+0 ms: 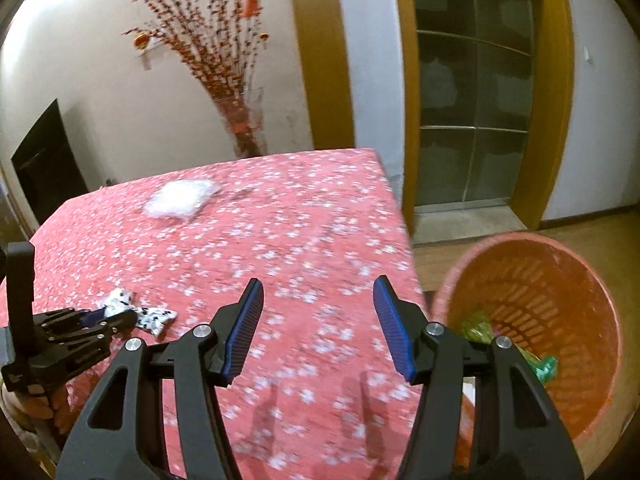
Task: Collect trash
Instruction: 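Grasp the paw-print bag with the left tool while the right tool grasps the bubble wrap, then carry the paw-print bag and bubble wrap over the orange basket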
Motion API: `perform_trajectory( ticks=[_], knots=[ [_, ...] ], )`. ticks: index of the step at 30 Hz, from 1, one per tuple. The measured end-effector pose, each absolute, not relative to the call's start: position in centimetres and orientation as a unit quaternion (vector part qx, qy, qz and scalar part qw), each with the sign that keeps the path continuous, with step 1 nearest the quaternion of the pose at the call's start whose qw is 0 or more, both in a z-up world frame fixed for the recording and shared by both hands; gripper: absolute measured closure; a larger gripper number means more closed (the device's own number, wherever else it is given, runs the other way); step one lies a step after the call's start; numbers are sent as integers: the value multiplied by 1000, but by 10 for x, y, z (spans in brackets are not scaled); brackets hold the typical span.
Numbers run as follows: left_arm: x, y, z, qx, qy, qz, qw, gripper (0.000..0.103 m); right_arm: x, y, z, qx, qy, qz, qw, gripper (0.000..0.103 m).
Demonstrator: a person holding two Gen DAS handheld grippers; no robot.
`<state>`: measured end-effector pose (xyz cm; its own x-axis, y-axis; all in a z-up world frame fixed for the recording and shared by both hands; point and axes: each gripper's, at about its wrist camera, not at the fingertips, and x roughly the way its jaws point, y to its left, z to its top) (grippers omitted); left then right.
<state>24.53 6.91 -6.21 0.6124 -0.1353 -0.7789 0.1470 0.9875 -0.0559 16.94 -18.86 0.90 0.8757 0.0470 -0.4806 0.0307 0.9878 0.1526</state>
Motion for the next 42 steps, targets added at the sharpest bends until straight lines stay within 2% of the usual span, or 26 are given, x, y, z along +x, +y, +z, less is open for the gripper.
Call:
perform_trajectory(
  ticks=[7, 14, 21, 24, 25, 26, 29, 31, 42],
  knots=[
    [246, 126, -44, -47, 403, -30, 913, 82, 211, -142, 21, 63, 248, 53, 965, 46],
    [253, 209, -16, -100, 351, 62, 929, 82, 295, -69, 30, 54, 253, 102, 961, 46],
    [270, 257, -19, -123, 345, 106, 925, 82, 379, -14, 22, 25, 272, 82, 958, 47],
    [275, 261, -25, -126, 349, 105, 923, 82, 406, -5, 10, 17, 321, 72, 944, 61],
    [275, 262, -27, -127, 351, 103, 922, 82, 412, -5, 4, 14, 339, 69, 938, 72],
    [276, 262, -28, -128, 352, 100, 922, 82, 414, -6, 0, 13, 350, 69, 934, 77],
    [273, 258, -29, -127, 352, 91, 923, 82, 400, -13, -4, -5, 353, 78, 932, 89],
    [273, 252, -29, -128, 352, 83, 923, 82, 386, -22, -4, 2, 356, 81, 931, 92],
    [250, 164, -8, -108, 348, -2, 931, 82, 244, -137, 22, 47, 293, 37, 954, 95]
  ],
)
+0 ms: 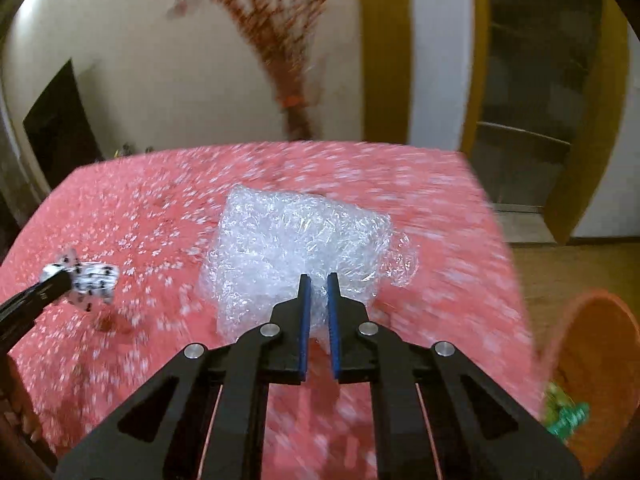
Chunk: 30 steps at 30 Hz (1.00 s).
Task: Collect trash
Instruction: 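Carry the paw-print bag and bubble wrap over the orange basket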
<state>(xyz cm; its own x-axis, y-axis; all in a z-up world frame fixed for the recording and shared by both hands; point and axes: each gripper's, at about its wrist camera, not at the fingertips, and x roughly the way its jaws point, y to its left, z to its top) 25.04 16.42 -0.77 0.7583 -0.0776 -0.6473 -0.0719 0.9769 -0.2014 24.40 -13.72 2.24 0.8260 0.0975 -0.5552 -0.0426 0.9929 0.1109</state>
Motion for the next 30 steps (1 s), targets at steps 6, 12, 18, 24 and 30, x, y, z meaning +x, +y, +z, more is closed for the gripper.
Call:
perform_trajectory(
  ticks=[6, 12, 18, 24, 30],
  knots=[
    [232, 97, 12, -82, 337, -62, 936, 82, 178, -190, 33, 61, 253, -21, 965, 95],
    [220, 40, 21, -62, 335, -112, 933, 82, 130, -225, 37, 74, 222, -71, 970, 95],
    [208, -14, 25, -46, 337, -159, 927, 82, 100, -249, 32, 83, 205, -116, 968, 95],
    [201, -59, 25, -24, 334, -184, 924, 82, 80, -271, 28, 104, 198, -149, 963, 95],
    [194, -96, 22, 8, 330, -191, 924, 82, 71, -290, 21, 119, 200, -172, 957, 95]
  ],
)
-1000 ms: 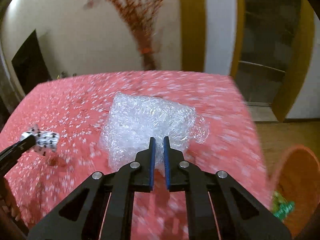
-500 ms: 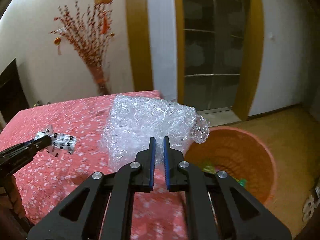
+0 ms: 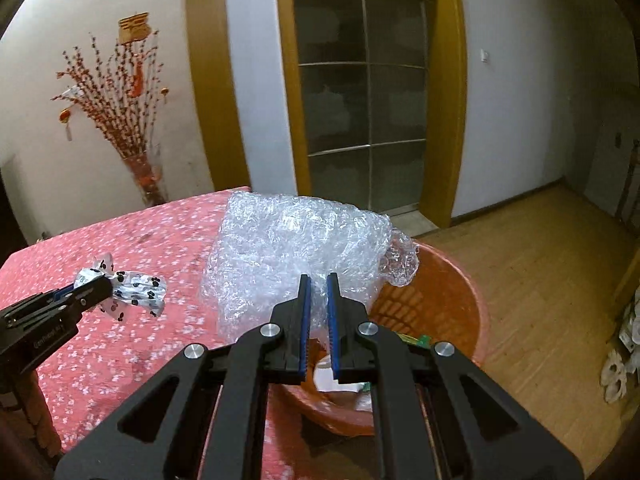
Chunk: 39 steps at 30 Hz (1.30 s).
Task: Collect trash
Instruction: 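Carry the paw-print bag and bubble wrap over the orange basket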
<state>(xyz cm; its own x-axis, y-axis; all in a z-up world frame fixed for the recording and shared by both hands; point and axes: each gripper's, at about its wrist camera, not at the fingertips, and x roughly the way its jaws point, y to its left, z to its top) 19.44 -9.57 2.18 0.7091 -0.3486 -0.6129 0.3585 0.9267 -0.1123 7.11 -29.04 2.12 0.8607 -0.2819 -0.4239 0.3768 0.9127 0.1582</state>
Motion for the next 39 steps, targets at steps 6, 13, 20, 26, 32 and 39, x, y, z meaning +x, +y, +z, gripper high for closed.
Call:
perform_trajectory(
  ticks=[6, 13, 20, 26, 32, 39],
  knots=[
    [193, -120, 17, 41, 326, -181, 927, 82, 65, -303, 14, 130, 202, -189, 952, 95],
    [191, -147, 11, 76, 322, -172, 928, 82, 59, -318, 8, 142, 201, -204, 948, 95],
    [188, -171, 4, 98, 323, -179, 924, 82, 53, -333, 1, 153, 204, -218, 942, 95],
    [188, -189, -1, 107, 329, -193, 918, 82, 51, -342, -5, 164, 206, -228, 937, 95],
    [194, -203, -6, 88, 344, -224, 908, 81, 50, -355, -10, 176, 207, -241, 932, 95],
    [201, -226, -10, 77, 354, -251, 898, 81, 57, -368, -10, 195, 203, -247, 927, 95]
  ],
)
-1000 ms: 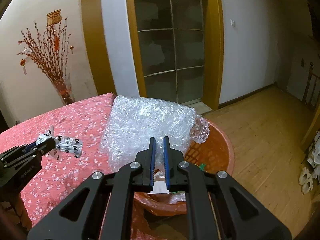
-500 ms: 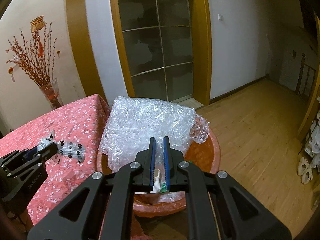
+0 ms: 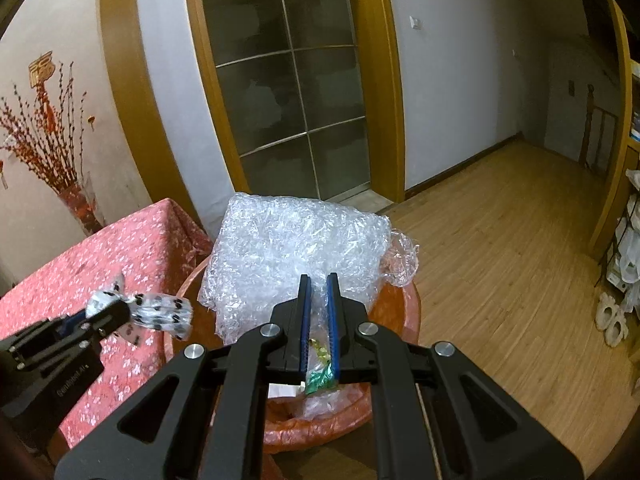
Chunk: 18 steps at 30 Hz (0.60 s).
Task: Collect trash
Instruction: 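Carry the paw-print bag and bubble wrap over the orange basket, then open both tools to drop the bags into the basket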
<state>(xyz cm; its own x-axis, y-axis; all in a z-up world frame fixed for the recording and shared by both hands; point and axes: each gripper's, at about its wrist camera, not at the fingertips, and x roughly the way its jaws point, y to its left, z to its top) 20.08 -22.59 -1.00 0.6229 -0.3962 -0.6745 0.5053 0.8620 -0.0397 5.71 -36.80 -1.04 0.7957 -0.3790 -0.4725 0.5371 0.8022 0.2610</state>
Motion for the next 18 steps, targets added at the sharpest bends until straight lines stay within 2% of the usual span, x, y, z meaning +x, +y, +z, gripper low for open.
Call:
perform_trajectory(
  ticks=[10, 12, 14, 18],
  knots=[
    [211, -251, -21, 75, 367, -274, 886, 77, 66, -386, -11, 231, 195, -236, 924, 94],
    [212, -253, -25, 77, 370, -273, 885, 63, 67, -389, -14, 242, 196, -227, 923, 91],
    [213, -253, -27, 77, 370, -271, 885, 57, 67, -392, -16, 249, 199, -222, 921, 86],
    [214, -249, -31, 82, 373, -267, 885, 51, 63, -393, -18, 252, 205, -218, 921, 75]
  ],
)
